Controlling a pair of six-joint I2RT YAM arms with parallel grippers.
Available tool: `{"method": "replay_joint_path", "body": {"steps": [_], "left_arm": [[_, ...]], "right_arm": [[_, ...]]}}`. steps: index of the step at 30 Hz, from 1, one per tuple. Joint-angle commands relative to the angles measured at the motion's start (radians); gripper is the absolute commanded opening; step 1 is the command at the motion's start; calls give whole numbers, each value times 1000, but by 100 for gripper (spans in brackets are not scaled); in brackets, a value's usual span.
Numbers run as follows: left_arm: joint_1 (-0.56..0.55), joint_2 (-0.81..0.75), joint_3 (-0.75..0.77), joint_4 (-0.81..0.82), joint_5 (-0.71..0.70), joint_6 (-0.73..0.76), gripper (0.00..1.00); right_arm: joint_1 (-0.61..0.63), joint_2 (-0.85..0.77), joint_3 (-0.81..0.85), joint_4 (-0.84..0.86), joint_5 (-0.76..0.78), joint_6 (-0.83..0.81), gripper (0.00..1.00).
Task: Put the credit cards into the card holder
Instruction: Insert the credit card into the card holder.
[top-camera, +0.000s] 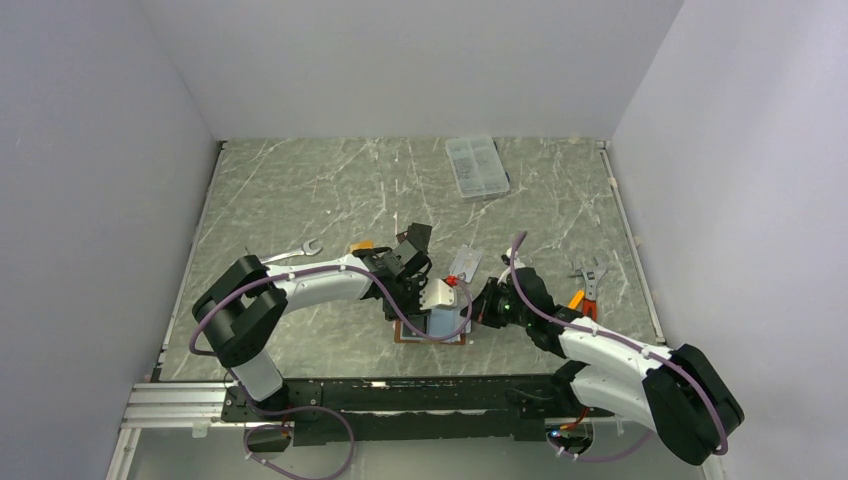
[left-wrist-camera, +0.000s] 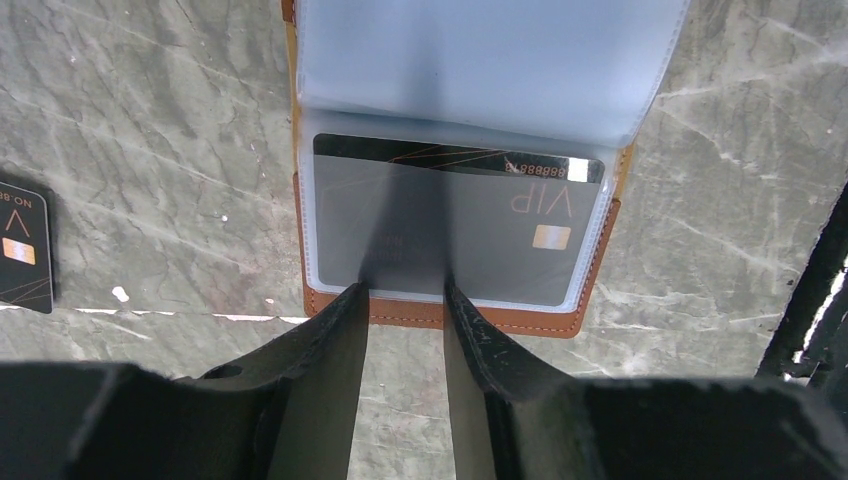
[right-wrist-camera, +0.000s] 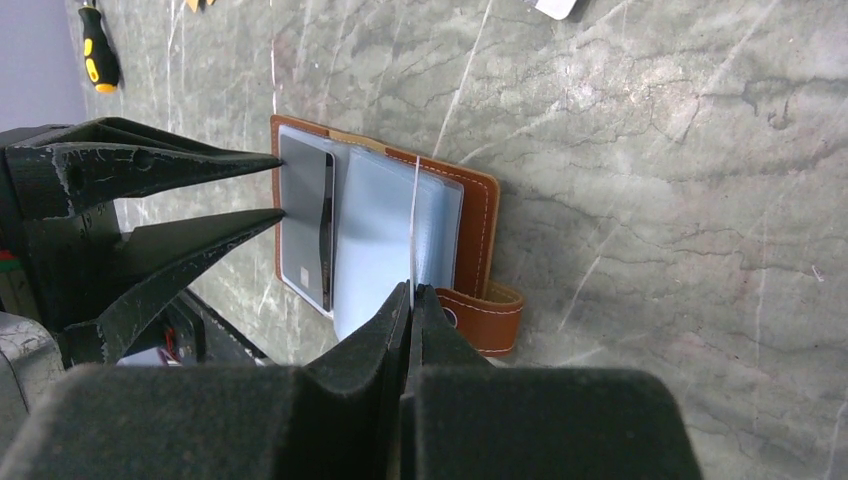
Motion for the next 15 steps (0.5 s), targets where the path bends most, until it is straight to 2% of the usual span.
{"method": "replay_joint_path", "body": {"steps": [1, 15], "left_arm": [[-6, -2, -14, 15, -2, 28, 39], [-5, -6, -16, 7, 6, 33, 38]], "right_arm": [[4, -22, -19, 36, 24, 11, 0], [4, 4, -40, 153, -1, 100, 0]]}}
